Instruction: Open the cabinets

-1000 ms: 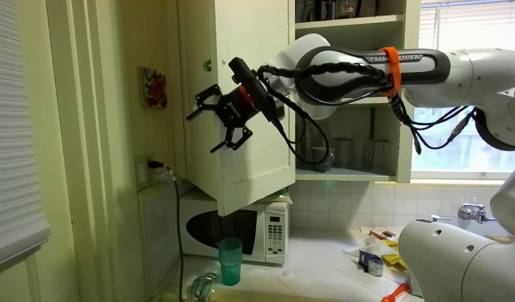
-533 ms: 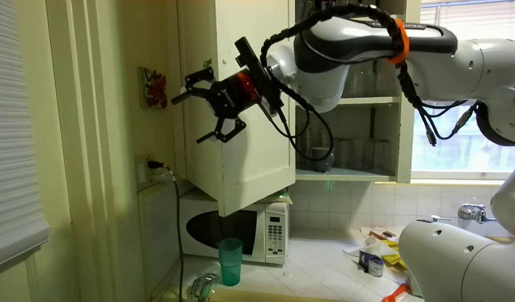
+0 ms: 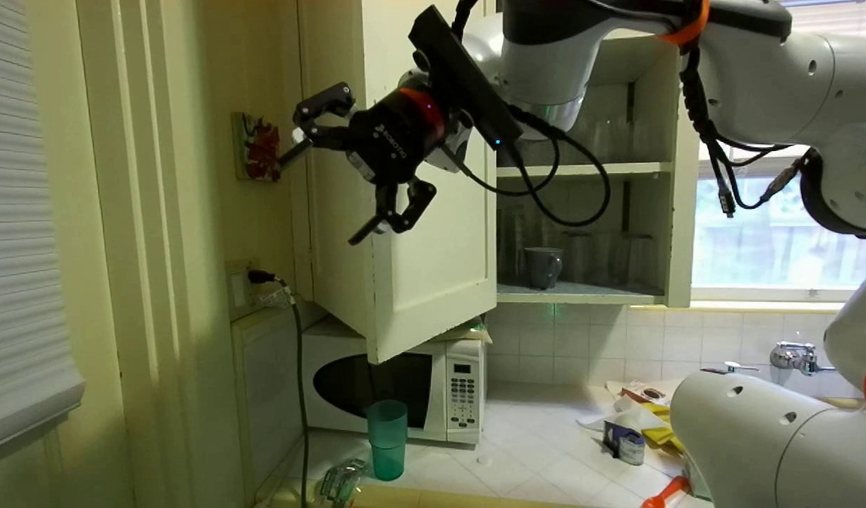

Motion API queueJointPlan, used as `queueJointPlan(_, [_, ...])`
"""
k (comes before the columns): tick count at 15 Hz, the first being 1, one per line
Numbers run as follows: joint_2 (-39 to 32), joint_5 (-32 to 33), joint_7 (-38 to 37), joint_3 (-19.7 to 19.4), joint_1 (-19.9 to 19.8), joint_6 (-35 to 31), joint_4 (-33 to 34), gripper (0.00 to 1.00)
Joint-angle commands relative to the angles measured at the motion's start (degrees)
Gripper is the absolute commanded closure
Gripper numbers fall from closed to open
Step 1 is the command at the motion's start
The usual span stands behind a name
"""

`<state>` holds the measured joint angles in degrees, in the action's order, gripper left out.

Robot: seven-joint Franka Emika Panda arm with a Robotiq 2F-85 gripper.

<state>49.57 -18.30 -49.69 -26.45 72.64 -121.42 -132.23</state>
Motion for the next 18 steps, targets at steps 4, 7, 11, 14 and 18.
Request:
queueJointPlan(4, [-11.0, -1.6, 1.6, 9.2, -12.2, 26.8, 14.0, 0.00])
queueJointPlan(7, [-14.7, -0.6, 6.6, 17.1, -23.3, 37.6, 20.2, 0.00])
queueJointPlan(11, [-16.3, 3.2, 16.4, 28.4, -38.6, 45.4, 25.6, 0.00])
queueJointPlan(14, [-15.8, 4.1, 22.1, 34.7, -49.0, 46.6, 28.2, 0.00])
queueJointPlan(18, [-14.9, 4.0, 29.1, 38.6, -56.6, 47.6, 31.3, 0.00])
